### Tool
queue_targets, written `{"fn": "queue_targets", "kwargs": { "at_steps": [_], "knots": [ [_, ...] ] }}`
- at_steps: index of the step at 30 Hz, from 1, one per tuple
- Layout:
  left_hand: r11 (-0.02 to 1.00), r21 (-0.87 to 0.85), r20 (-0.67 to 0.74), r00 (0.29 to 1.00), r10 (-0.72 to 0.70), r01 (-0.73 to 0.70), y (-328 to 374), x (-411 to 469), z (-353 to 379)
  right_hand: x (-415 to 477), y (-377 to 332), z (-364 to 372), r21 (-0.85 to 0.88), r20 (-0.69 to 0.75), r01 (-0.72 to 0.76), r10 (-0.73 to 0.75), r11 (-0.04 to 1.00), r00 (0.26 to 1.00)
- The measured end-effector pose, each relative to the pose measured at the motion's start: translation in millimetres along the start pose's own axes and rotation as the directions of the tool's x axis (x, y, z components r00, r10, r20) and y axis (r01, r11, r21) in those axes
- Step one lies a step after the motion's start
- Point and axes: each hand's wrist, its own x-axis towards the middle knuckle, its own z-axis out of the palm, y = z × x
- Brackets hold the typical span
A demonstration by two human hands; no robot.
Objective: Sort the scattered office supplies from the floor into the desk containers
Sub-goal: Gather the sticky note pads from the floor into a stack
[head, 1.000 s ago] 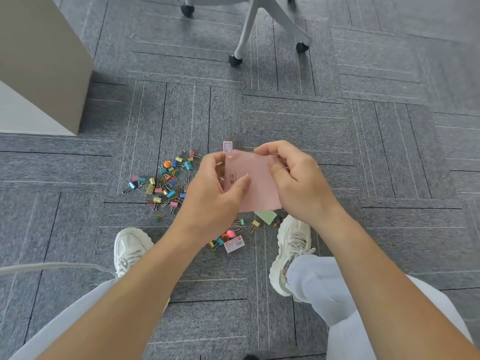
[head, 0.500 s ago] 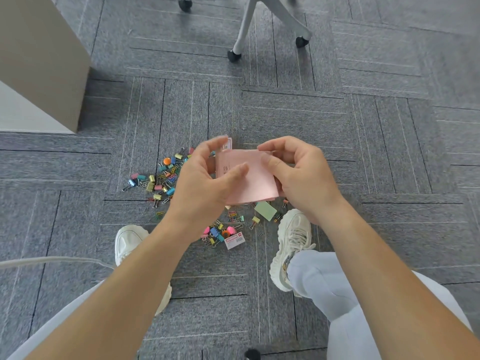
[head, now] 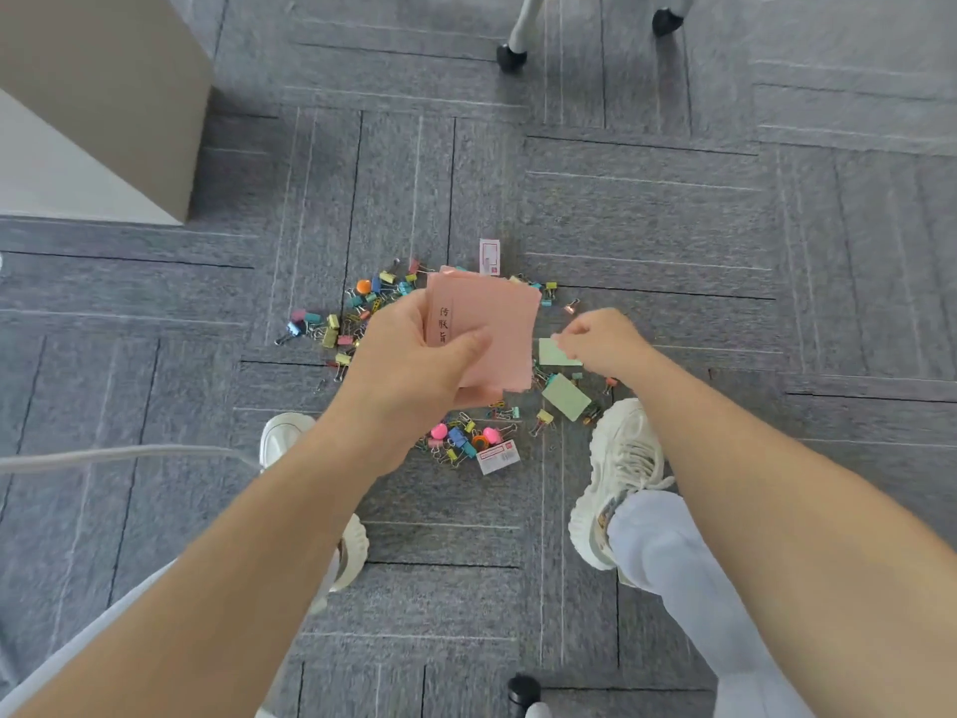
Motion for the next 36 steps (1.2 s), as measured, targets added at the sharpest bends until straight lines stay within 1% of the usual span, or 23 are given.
{"fn": "queue_targets", "kwargs": {
  "at_steps": [2,4,5,7,8,11,13,15,17,18,20,21,22,24,26,27,29,31,32,33,35,36],
  "knots": [
    [1.000,0.001,-0.032,0.999,0.015,-0.015,-4,8,2,43,28,28,-0.256,0.045,-0.038,0.052,0.966,0.998],
    [1.000,-0.011,-0.051,0.999,-0.006,0.005,-11,16,6,85,55,60,-0.388,0.052,-0.055,0.081,0.920,0.995],
    [0.999,-0.020,-0.059,0.998,-0.026,0.024,-16,19,6,99,66,74,-0.424,0.023,-0.070,0.088,0.903,0.996],
    [0.998,-0.026,-0.086,0.994,-0.062,0.060,-28,25,4,113,81,98,-0.432,-0.071,-0.116,0.094,0.895,0.993],
    [0.997,-0.025,-0.097,0.992,-0.078,0.076,-34,26,3,114,86,108,-0.429,-0.095,-0.147,0.117,0.891,0.989],
    [0.998,0.015,-0.099,0.993,-0.063,0.064,-47,28,1,123,113,138,-0.403,-0.176,-0.223,0.164,0.887,0.971],
    [0.998,0.045,-0.093,0.995,-0.046,0.050,-49,28,2,124,123,150,-0.404,-0.197,-0.245,0.178,0.881,0.964],
    [0.996,0.079,-0.099,0.994,-0.038,0.046,-50,30,1,118,126,151,-0.405,-0.154,-0.249,0.203,0.880,0.967],
    [0.992,0.108,-0.110,0.992,-0.057,0.069,-50,32,0,104,120,138,-0.340,-0.129,-0.207,0.172,0.918,0.977],
    [0.990,0.115,-0.118,0.991,-0.067,0.081,-48,32,1,97,114,125,-0.247,-0.136,-0.162,0.131,0.955,0.982],
    [0.990,0.102,-0.120,0.989,-0.087,0.100,-42,29,3,78,95,88,-0.016,-0.161,-0.021,0.018,1.000,0.987],
    [0.991,0.087,-0.114,0.989,-0.096,0.106,-36,26,6,63,82,66,0.076,-0.174,0.066,-0.052,0.995,0.983],
    [0.992,0.066,-0.103,0.990,-0.100,0.107,-30,23,9,45,66,42,0.130,-0.193,0.146,-0.120,0.981,0.974],
    [0.996,0.021,-0.060,0.994,-0.091,0.092,-15,14,16,4,31,-1,0.194,-0.262,0.280,-0.226,0.940,0.938],
    [0.998,-0.005,-0.029,0.998,-0.063,0.062,-4,4,21,-45,-3,-33,0.276,-0.339,0.368,-0.269,0.888,0.902],
    [0.998,-0.020,-0.024,0.998,-0.052,0.051,1,-1,22,-72,-18,-44,0.322,-0.355,0.411,-0.293,0.853,0.888],
    [0.998,-0.051,-0.016,0.999,-0.035,0.034,8,-8,22,-127,-40,-57,0.469,-0.312,0.462,-0.348,0.753,0.884],
    [0.996,-0.084,-0.014,1.000,-0.015,0.014,15,-14,20,-167,-48,-57,0.629,-0.249,0.465,-0.405,0.623,0.880],
    [0.995,-0.104,-0.017,1.000,-0.005,0.004,17,-15,18,-179,-51,-56,0.648,-0.266,0.479,-0.414,0.592,0.871],
    [0.992,-0.124,-0.029,1.000,-0.001,-0.003,18,-15,17,-186,-56,-54,0.627,-0.316,0.514,-0.412,0.585,0.855],
    [0.984,-0.176,-0.048,0.999,-0.023,0.014,20,-16,13,-187,-67,-51,0.545,-0.399,0.579,-0.420,0.607,0.816],
    [0.977,-0.211,-0.045,0.998,-0.043,0.033,21,-17,11,-187,-72,-50,0.525,-0.399,0.592,-0.437,0.612,0.806]
  ]
}}
